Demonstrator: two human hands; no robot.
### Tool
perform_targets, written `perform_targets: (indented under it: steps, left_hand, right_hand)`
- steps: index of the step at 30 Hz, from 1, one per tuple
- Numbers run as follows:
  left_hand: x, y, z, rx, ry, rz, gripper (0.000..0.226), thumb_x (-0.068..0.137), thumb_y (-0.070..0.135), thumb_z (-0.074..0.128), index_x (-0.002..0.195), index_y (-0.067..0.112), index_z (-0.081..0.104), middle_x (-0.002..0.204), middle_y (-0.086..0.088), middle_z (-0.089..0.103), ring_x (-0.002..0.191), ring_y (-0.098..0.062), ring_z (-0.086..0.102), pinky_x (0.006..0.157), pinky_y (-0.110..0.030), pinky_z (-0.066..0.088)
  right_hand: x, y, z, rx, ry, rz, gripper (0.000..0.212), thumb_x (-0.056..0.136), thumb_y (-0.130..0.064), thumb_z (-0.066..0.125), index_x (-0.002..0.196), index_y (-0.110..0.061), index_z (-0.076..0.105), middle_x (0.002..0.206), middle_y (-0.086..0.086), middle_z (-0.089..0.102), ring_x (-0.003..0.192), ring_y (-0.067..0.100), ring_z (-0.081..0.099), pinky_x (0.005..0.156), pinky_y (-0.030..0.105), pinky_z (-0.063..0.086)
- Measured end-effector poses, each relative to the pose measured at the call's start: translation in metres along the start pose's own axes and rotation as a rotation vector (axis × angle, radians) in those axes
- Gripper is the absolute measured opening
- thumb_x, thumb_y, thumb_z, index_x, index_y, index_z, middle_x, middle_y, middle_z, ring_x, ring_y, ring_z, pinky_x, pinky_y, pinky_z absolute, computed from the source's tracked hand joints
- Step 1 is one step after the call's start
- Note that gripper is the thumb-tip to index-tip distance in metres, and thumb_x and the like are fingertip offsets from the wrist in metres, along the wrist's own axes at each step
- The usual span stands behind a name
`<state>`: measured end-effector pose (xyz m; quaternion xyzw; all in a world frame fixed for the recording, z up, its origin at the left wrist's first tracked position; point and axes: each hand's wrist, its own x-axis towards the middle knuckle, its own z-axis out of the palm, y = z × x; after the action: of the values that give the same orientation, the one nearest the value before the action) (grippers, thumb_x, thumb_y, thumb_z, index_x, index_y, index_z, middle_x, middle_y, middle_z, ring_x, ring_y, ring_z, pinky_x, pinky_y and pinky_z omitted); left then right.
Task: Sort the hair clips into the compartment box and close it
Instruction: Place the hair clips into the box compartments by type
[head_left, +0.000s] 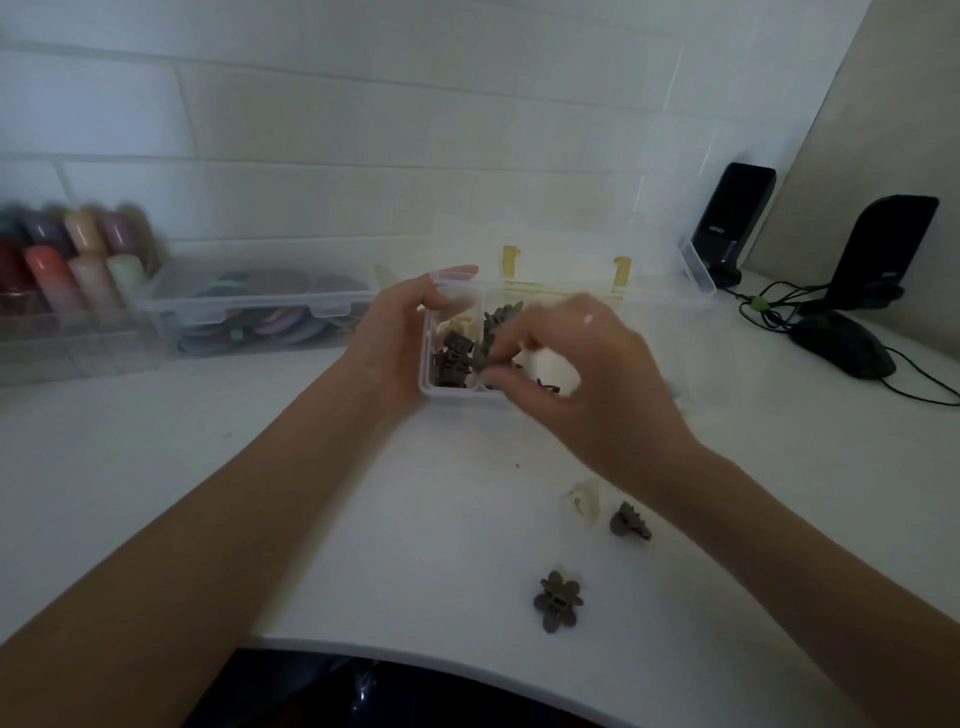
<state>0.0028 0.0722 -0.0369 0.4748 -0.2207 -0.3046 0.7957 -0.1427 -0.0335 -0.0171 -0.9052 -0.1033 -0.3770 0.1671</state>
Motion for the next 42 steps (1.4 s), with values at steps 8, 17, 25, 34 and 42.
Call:
perform_targets:
  steps: [8, 17, 25, 34, 42]
  left_hand:
    - [-0.008, 0.003, 0.009, -0.123, -0.076, -0.068, 0.021, 0.065, 0.015, 0.046, 0.082, 0.009, 0.059, 0.060, -0.004, 0.059, 0.051, -0.016, 0.059, 0.051, -0.022, 0.047]
    - [0.002, -0.001, 0.001, -0.072, 0.098, -0.049, 0.063, 0.063, 0.017, 0.054, 0.125, 0.010, 0.059, 0.114, -0.015, 0.057, 0.096, -0.031, 0.058, 0.075, -0.034, 0.054]
    - [0.001, 0.000, 0.004, -0.089, 0.048, -0.052, 0.059, 0.062, 0.016, 0.050, 0.120, 0.012, 0.060, 0.109, -0.013, 0.056, 0.083, -0.026, 0.062, 0.067, -0.032, 0.057]
    - [0.004, -0.001, 0.002, -0.090, 0.016, -0.045, 0.056, 0.063, 0.016, 0.047, 0.117, 0.012, 0.059, 0.112, -0.014, 0.058, 0.091, -0.029, 0.060, 0.069, -0.034, 0.057]
    - [0.003, -0.001, 0.002, -0.093, 0.002, -0.057, 0.059, 0.063, 0.016, 0.047, 0.121, 0.013, 0.058, 0.116, -0.014, 0.059, 0.090, -0.029, 0.063, 0.066, -0.036, 0.057]
  right_hand:
    - [0.058, 0.008, 0.034, -0.470, -0.194, -0.048, 0.015, 0.084, -0.030, 0.062, 0.090, -0.024, 0.074, 0.097, -0.001, 0.055, 0.100, 0.022, 0.044, 0.074, 0.029, 0.027]
    - [0.008, 0.009, -0.042, 0.194, -0.554, 0.166, 0.022, 0.074, -0.045, 0.065, 0.088, -0.031, 0.073, 0.060, -0.008, 0.060, 0.050, 0.003, 0.045, 0.051, 0.013, 0.037]
    - [-0.040, 0.018, -0.043, 0.071, -0.764, 0.325, 0.027, 0.074, -0.036, 0.074, 0.100, -0.041, 0.068, 0.083, -0.014, 0.063, 0.067, 0.002, 0.058, 0.063, 0.016, 0.049]
    - [-0.048, 0.019, -0.032, 0.307, -0.558, 0.421, 0.018, 0.075, -0.017, 0.076, 0.090, -0.026, 0.071, 0.088, -0.007, 0.065, 0.050, 0.007, 0.061, 0.043, 0.016, 0.049]
    - [-0.053, 0.020, -0.029, 0.423, -0.544, 0.450, 0.041, 0.083, 0.001, 0.065, 0.106, -0.032, 0.067, 0.111, -0.007, 0.063, 0.080, 0.008, 0.068, 0.038, 0.027, 0.049]
